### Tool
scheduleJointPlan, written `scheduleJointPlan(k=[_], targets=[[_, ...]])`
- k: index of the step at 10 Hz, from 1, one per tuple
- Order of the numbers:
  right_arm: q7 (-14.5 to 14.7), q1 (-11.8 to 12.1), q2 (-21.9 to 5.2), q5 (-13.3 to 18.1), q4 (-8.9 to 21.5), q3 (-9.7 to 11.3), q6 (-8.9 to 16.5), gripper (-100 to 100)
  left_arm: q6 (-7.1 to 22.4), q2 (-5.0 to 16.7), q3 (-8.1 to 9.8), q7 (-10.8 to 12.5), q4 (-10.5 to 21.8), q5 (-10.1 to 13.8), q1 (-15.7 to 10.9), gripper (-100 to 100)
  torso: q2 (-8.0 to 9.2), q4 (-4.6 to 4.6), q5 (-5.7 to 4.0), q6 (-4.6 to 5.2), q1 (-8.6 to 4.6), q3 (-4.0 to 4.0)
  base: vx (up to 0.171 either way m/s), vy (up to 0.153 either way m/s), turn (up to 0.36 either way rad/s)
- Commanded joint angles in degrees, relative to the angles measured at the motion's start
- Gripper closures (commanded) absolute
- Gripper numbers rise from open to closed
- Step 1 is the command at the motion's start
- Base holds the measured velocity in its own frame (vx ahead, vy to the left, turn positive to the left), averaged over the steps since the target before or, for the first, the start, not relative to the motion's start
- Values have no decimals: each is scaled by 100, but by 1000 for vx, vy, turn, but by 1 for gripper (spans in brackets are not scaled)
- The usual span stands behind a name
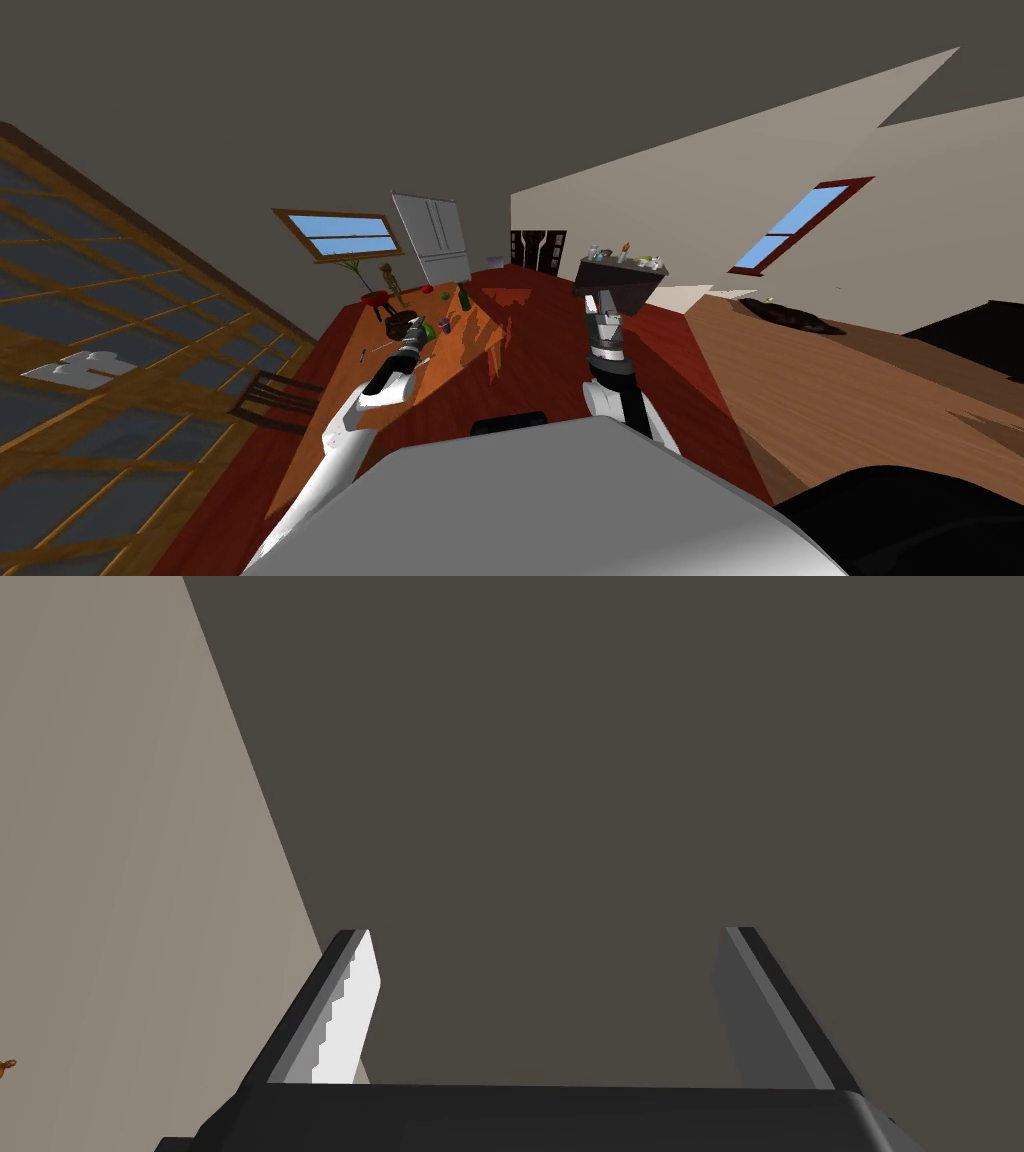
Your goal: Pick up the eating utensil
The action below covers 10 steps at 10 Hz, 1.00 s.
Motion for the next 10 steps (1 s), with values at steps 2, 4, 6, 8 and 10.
scheduleJointPlan(k=[2, 4, 6, 8, 10], targets=[[0, 0, 0, 0, 0, 0, 0, 0, 361, 97, 87, -11, 355, 81, -161, -100, -1, 0, 0, 1, 1, 0, -3, 4, -88], [0, 0, 0, 0, 0, 0, 0, 0, 641, 163, 160, -32, 662, 140, -302, -100, -1, 0, 1, 1, 4, -1, -1, 11, -79], [0, 0, 0, 0, 0, 0, 0, 0, 929, 223, 233, -60, 973, 196, -443, -100, -3, -1, 1, 0, 7, -2, 3, 19, -64], [0, 0, 0, 0, 0, 0, 0, 0, 1224, 277, 306, -92, 1287, 249, -583, -100, -3, -1, 2, 0, 9, -1, 2, 22, -63], [0, 0, 0, 0, 0, 0, 0, 0, 1523, 323, 379, -130, 1581, 298, -722, -100, -2, 0, 2, 0, 12, -1, 2, 33, -54]])
